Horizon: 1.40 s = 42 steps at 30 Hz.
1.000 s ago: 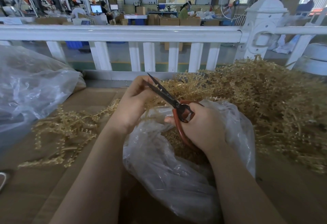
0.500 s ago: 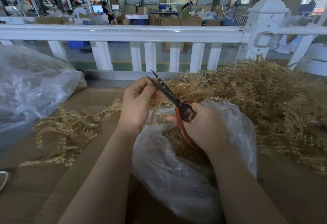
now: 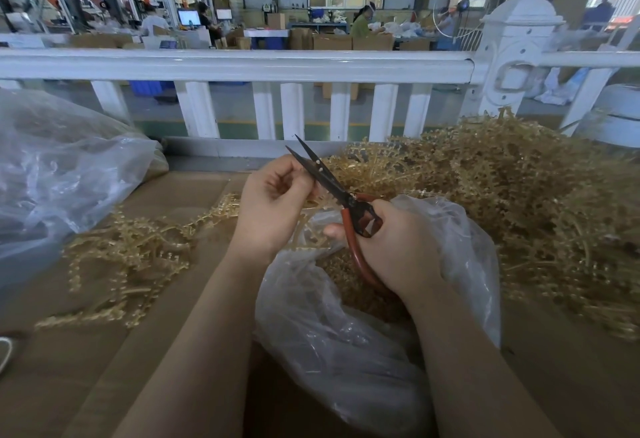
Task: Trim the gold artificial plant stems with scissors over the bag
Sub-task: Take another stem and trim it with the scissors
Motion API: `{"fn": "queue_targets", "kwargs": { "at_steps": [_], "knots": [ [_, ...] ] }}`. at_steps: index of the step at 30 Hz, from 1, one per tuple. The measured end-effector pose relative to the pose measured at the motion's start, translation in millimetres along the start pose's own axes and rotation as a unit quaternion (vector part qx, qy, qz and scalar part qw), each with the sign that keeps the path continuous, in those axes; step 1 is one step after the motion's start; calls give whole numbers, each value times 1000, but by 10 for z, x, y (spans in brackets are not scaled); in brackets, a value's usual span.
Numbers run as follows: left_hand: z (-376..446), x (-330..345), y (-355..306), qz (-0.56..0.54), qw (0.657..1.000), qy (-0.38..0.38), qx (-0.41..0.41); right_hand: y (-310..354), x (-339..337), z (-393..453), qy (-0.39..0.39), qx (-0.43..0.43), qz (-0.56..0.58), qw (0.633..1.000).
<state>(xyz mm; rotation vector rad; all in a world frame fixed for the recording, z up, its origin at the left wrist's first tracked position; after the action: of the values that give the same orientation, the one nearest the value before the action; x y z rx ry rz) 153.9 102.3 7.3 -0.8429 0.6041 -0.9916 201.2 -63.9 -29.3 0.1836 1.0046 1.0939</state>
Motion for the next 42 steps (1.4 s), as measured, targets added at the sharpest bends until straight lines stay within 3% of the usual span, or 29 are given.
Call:
{"fn": "queue_targets", "kwargs": {
  "at_steps": [15, 24, 35, 42],
  "knots": [
    [-9, 75, 21, -24, 1000, -7, -16, 27, 3, 7, 1, 32, 31, 999],
    [-16, 71, -28, 43, 999, 27, 3, 22, -9, 5, 2, 38, 7, 999],
    [-9, 36, -42, 46, 999, 16, 2, 50, -35, 14, 7, 53, 5, 999],
    [1, -17, 62, 5, 996, -28, -88, 10, -17, 28, 51, 127, 122, 983]
  ]
}}
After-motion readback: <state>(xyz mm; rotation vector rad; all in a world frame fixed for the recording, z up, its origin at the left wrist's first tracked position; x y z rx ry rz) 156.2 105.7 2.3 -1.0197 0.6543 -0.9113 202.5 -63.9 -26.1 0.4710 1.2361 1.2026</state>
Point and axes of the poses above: each hand's wrist, its own z-axis towards the middle knuckle, its own x-axis out of the palm, y = z × x, the point moved 3 cm from there along z, towards the middle knuckle
